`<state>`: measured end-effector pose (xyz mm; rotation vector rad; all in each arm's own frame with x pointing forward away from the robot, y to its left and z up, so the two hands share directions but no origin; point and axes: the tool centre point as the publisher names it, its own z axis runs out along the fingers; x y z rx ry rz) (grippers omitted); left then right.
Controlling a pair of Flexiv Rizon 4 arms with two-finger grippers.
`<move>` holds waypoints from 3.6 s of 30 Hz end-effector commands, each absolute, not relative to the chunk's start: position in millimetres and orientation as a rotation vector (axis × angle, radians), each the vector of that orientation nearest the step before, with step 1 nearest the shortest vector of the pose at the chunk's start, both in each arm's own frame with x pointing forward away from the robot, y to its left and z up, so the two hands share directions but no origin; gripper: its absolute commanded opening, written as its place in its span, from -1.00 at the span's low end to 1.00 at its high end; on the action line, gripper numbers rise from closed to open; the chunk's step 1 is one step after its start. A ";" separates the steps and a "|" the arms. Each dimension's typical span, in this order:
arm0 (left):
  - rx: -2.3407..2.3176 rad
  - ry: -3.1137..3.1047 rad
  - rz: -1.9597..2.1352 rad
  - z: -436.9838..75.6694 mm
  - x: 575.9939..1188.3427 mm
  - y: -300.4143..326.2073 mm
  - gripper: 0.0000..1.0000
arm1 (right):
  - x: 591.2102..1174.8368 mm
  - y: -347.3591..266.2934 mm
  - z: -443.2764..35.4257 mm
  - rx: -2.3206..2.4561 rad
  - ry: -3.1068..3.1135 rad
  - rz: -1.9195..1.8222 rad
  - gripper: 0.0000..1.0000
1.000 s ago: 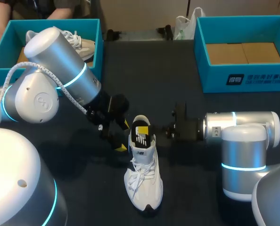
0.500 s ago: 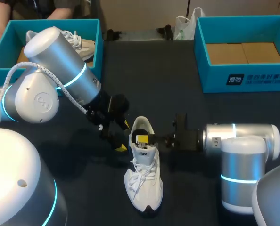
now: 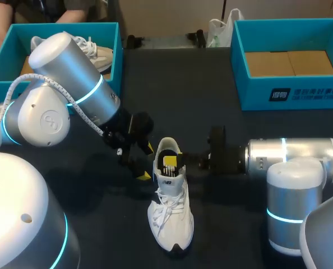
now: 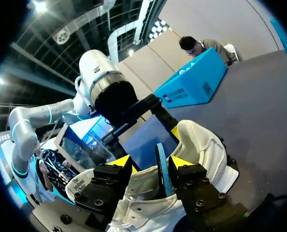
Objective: Take the shoe out of the shoebox, open the shoe tongue, remove and reinsert the insole, then place the shoe into the shoebox
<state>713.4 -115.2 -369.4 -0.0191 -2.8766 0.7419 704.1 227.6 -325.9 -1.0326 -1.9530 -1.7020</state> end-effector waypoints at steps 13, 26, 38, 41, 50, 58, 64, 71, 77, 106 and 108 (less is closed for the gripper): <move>-0.019 -2.879 0.741 -369.8 712.8 -115.1 1.00 | 719.9 204.3 -314.1 -0.974 -2.073 -1.450 -0.02; -0.254 -2.897 0.708 -332.2 719.3 -98.7 1.00 | 731.1 181.8 -301.5 -0.968 -2.234 -1.091 -0.09; -0.376 -2.956 0.622 -288.5 751.8 -51.1 1.00 | 753.3 150.2 -278.9 -1.192 -2.393 -0.727 -0.37; -0.367 -2.972 0.616 -279.9 762.7 -39.4 1.00 | 758.5 145.8 -272.1 -1.236 -2.417 -0.661 -0.63; -0.540 -3.035 0.502 -258.1 791.0 -1.6 1.00 | 771.4 137.8 -258.3 -1.381 -2.407 -0.435 -1.00; -0.540 -3.035 0.502 -258.1 791.0 -1.6 1.00 | 771.4 137.8 -258.3 -1.381 -2.407 -0.435 -1.00; -0.540 -3.035 0.502 -258.1 791.0 -1.6 1.00 | 771.4 137.8 -258.3 -1.381 -2.407 -0.435 -1.00; -0.683 -3.004 0.473 -255.0 817.4 18.5 1.00 | 761.4 154.2 -253.7 -1.493 -2.453 -0.448 -1.00; -0.804 -3.035 0.416 -244.1 837.6 44.5 1.00 | 752.0 172.5 -254.8 -1.593 -2.484 -0.429 -1.00; -0.891 -3.079 0.379 -230.5 852.9 65.9 1.00 | 728.5 221.8 -274.5 -1.876 -2.564 -0.316 -1.00; -0.891 -3.079 0.379 -230.5 852.9 65.9 1.00 | 723.7 223.7 -280.9 -1.901 -2.555 -0.315 -1.00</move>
